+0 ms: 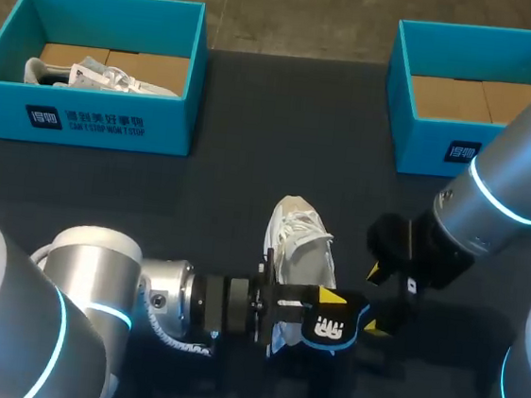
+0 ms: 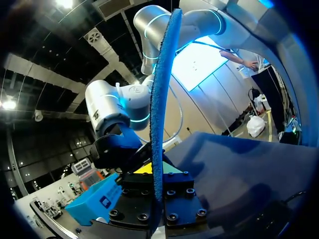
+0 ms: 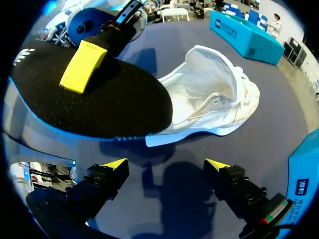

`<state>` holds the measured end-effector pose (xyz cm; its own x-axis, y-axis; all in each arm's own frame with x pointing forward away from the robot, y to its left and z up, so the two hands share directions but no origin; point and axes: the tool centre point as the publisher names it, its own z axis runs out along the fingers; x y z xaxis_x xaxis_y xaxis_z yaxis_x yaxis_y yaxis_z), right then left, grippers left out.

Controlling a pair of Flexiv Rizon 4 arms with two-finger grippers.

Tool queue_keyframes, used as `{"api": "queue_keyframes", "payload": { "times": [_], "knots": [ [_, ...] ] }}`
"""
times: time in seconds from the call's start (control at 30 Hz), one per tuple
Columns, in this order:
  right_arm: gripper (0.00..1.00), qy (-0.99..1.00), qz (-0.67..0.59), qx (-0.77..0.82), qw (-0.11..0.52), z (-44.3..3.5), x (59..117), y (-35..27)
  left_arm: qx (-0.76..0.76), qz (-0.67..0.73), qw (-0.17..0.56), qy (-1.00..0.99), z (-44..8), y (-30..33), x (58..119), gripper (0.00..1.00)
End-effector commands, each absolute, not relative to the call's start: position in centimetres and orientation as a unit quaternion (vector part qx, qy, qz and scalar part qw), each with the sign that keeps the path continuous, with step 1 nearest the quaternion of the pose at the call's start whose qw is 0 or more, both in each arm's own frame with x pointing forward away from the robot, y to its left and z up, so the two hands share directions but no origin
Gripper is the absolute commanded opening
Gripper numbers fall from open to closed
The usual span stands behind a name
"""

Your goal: Take the shoe out of the shoebox, open the shoe tongue, remove and reinsert the insole, then place the shoe into the shoebox

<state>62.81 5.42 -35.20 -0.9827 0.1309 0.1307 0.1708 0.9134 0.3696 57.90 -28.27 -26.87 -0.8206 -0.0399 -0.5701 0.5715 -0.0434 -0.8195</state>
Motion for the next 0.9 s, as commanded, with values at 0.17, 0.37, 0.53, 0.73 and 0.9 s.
{"api": "queue_keyframes", "payload": {
  "times": [0.17, 0.37, 0.53, 0.73, 0.9],
  "knots": [
    [1.0, -0.977, -0.193, -0.078, 0.051, -35.2, 62.7, 5.5, 0.19, -0.699, 0.222, 0.652, -25.8, -25.2, 57.4, 0.0],
    [1.0, -0.977, -0.193, -0.078, 0.051, -35.2, 62.7, 5.5, 0.187, -0.693, 0.222, 0.66, -25.5, -24.0, 57.5, 0.0],
    [1.0, -0.977, -0.193, -0.078, 0.051, -35.2, 62.7, 5.5, 0.187, -0.693, 0.222, 0.66, -25.5, -24.0, 57.5, 0.0],
    [1.0, -0.977, -0.193, -0.078, 0.051, -35.2, 62.7, 5.5, 0.187, -0.693, 0.222, 0.66, -25.5, -24.0, 57.5, 0.0],
    [1.0, -0.977, -0.193, -0.078, 0.051, -35.2, 62.7, 5.5, 0.183, -0.697, 0.217, 0.658, -26.0, -23.9, 58.0, 0.0]
  ]
}}
